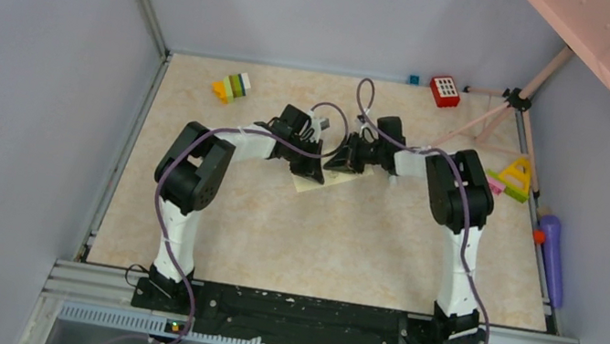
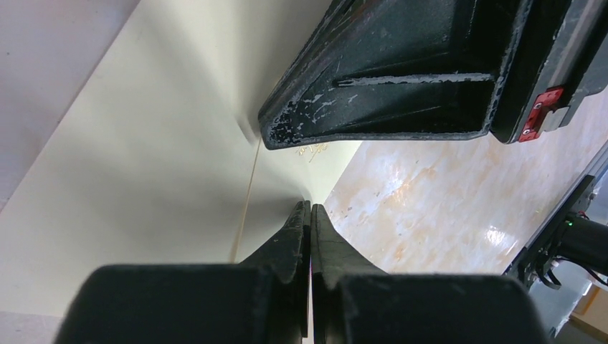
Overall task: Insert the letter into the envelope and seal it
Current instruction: Seal the envelope flap on the envelope.
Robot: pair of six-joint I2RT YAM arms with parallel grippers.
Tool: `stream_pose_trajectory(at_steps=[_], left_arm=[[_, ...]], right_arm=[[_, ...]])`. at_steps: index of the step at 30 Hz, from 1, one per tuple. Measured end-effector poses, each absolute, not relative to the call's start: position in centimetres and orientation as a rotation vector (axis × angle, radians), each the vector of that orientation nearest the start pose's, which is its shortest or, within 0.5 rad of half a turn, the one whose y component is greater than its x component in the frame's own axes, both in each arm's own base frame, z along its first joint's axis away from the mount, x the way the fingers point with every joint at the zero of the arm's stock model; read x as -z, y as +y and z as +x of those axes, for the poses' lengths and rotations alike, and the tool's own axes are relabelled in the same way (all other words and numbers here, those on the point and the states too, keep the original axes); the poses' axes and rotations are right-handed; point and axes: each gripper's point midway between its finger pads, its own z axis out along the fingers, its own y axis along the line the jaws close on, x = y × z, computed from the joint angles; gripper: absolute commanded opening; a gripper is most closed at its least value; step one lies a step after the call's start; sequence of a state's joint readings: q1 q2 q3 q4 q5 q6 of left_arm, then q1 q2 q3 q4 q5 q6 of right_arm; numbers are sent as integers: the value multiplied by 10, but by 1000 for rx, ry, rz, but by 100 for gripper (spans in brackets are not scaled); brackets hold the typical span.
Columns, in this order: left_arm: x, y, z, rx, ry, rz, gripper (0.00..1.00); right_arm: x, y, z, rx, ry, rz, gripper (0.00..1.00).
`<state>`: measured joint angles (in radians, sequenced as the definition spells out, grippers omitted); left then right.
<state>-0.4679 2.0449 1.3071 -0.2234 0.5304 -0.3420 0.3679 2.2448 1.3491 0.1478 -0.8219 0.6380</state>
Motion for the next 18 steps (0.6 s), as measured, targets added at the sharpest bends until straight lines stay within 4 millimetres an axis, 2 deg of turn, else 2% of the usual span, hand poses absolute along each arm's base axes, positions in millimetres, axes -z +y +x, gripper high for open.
stream_pose_trajectory(at_steps=[10, 18], left_arm=[[-26, -296, 363, 975, 2588, 389, 0], [-26, -296, 363, 977, 2587, 385, 0]], right_arm=[[-23, 300, 414, -1420, 2452, -97, 0], [-24, 277, 430, -1349, 2432, -64, 0]])
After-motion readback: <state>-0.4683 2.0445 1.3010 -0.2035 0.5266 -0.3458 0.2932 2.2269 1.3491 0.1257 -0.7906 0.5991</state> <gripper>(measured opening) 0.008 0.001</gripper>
